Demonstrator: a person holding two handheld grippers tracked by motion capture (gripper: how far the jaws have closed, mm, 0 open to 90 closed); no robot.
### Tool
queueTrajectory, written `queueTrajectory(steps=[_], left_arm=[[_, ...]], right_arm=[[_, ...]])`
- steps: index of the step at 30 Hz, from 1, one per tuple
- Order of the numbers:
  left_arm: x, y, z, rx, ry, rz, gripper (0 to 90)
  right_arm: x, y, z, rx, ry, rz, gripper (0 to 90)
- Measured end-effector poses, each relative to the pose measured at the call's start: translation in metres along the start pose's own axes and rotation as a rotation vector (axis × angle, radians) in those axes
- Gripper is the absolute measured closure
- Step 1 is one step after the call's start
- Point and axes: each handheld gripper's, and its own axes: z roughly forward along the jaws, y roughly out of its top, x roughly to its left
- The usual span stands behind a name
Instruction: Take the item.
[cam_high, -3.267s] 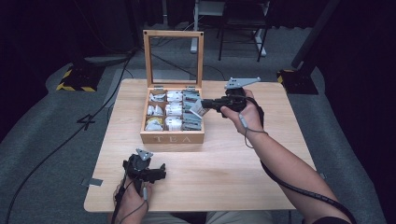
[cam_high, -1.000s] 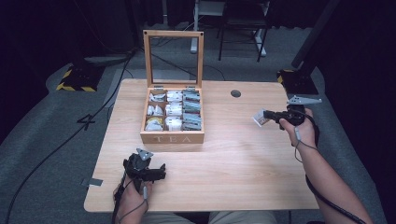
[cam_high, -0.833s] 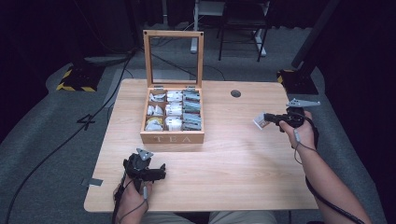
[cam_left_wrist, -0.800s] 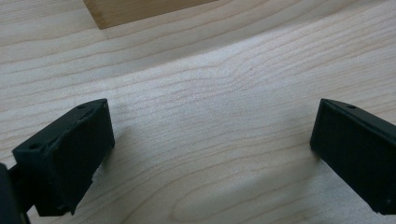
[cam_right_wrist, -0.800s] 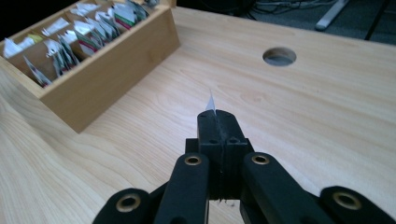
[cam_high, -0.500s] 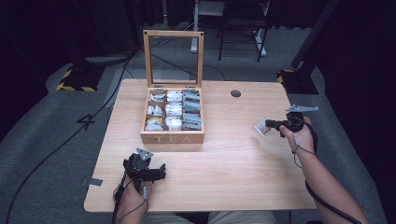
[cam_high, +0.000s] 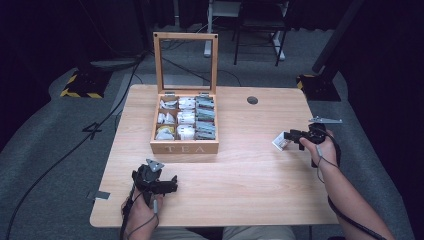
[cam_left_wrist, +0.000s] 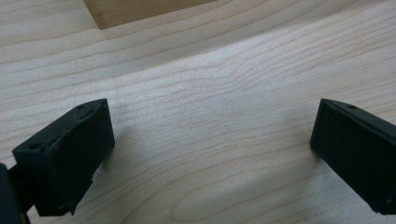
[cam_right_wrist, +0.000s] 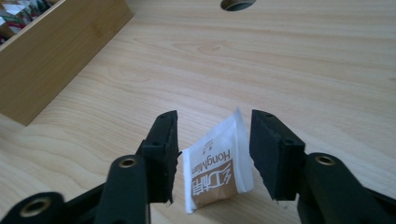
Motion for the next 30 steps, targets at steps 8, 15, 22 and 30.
queueTrajectory(steps=[8, 15, 22, 30], left_arm=[[0.000, 0.000, 0.000, 0.000, 0.000, 0.001, 0.2], [0.000, 0.000, 0.000, 0.000, -0.001, 0.002, 0.1], [-0.001, 0.000, 0.000, 0.001, 0.005, -0.004, 0.2], [-0.001, 0.000, 0.000, 0.001, 0.005, -0.004, 0.2]], right_arm=[[0.007, 0.003, -0.015, -0.064, 0.010, -0.026, 49.9], [0.029, 0.002, -0.036, -0.092, 0.071, -0.094, 49.0], [0.066, -0.018, -0.057, -0.110, 0.149, -0.180, 48.7], [0.091, -0.049, -0.063, -0.105, 0.177, -0.243, 48.7]])
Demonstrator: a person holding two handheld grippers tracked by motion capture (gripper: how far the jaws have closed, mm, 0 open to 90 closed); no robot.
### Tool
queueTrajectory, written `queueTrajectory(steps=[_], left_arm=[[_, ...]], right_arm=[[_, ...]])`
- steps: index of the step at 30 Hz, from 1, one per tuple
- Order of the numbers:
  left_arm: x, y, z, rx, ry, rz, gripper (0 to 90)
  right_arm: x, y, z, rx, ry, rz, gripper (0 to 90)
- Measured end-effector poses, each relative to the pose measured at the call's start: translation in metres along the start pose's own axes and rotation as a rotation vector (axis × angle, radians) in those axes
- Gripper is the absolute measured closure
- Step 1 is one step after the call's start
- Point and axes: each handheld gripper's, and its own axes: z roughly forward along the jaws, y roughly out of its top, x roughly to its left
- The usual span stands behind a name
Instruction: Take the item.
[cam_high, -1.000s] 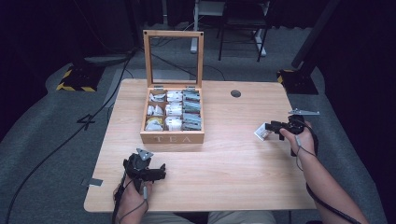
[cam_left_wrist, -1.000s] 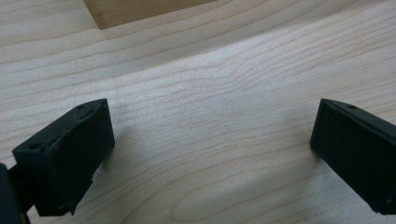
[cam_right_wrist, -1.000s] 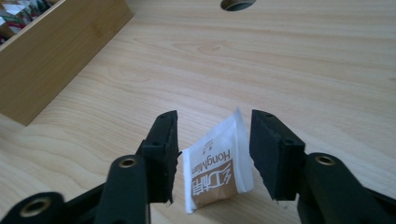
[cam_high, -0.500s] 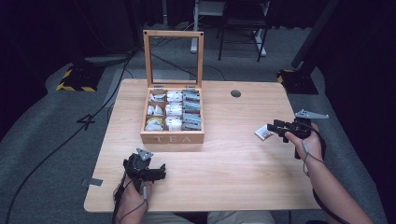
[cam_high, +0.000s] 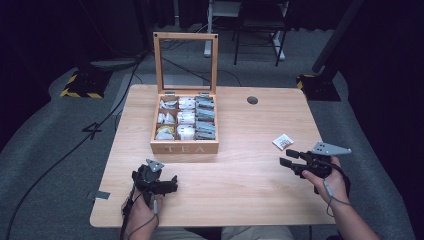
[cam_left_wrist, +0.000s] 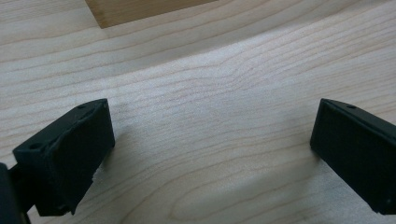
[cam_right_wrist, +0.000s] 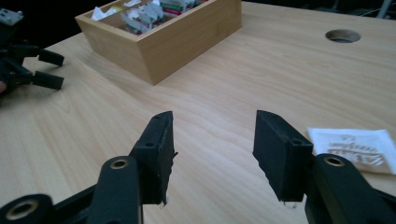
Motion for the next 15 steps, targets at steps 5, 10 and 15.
queueTrajectory(steps=[5, 10, 15], left_arm=[[0.000, 0.000, 0.000, 0.000, 0.000, 0.000, 0.2], [0.000, 0.000, 0.000, -0.001, 0.000, -0.002, 0.2], [0.000, 0.000, 0.000, 0.000, 0.000, -0.002, 0.2]], right_arm=[[0.013, -0.012, 0.006, 0.036, 0.014, -0.053, 48.6], [0.021, -0.026, 0.014, 0.056, 0.034, -0.045, 48.6], [0.026, -0.035, 0.026, 0.107, 0.040, -0.059, 47.9]])
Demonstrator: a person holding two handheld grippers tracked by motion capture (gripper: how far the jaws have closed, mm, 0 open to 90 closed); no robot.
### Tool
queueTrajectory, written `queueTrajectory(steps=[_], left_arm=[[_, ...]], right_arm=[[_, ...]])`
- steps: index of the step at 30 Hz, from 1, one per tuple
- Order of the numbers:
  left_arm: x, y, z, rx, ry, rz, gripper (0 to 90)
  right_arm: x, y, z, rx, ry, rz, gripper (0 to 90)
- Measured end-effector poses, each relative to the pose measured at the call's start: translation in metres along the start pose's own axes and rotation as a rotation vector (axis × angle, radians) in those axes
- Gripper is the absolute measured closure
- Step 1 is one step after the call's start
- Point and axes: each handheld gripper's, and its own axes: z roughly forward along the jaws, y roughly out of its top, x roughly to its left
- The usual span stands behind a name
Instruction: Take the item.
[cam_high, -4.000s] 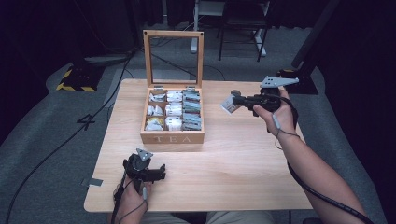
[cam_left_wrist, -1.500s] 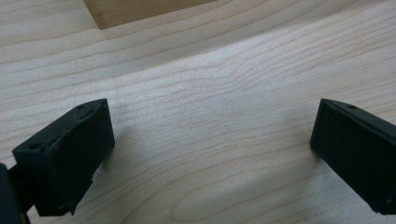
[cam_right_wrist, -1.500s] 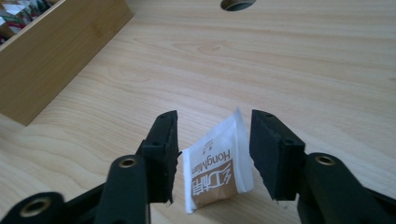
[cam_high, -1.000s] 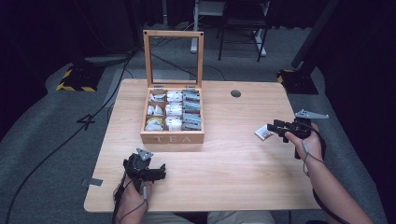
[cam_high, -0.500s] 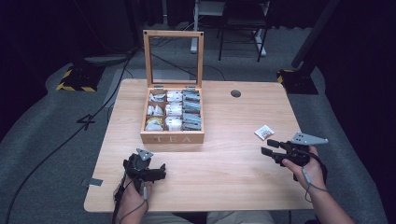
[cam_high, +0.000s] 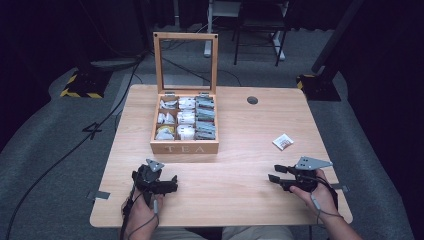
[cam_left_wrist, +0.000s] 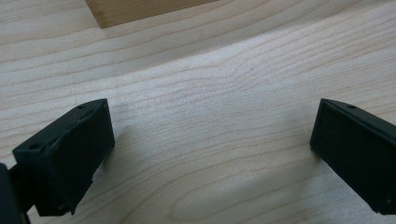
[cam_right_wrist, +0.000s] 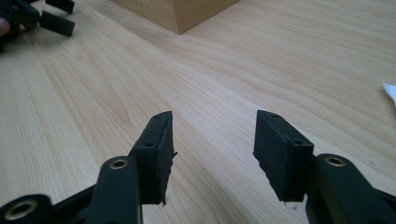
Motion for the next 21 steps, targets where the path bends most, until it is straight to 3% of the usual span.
queueTrajectory(steps=[9, 12, 14, 18, 21], left_arm=[[0.000, 0.000, 0.000, 0.000, 0.000, 0.000, 0.2], [0.000, 0.000, 0.000, 0.000, 0.000, 0.000, 0.2], [0.000, 0.000, 0.000, 0.000, 0.000, 0.000, 0.2], [0.001, 0.001, 0.001, 0.002, -0.005, 0.007, 0.1], [0.002, 0.001, 0.001, 0.001, -0.008, 0.014, 0.0]], right_arm=[[0.005, -0.011, 0.015, 0.086, -0.034, -0.079, 42.3], [0.005, -0.011, 0.017, 0.093, -0.033, -0.072, 39.7], [0.005, -0.014, 0.021, 0.134, -0.044, -0.078, 34.4], [0.008, -0.014, 0.026, 0.155, -0.065, -0.115, 23.9], [0.008, -0.013, 0.028, 0.164, -0.077, -0.104, 19.4]])
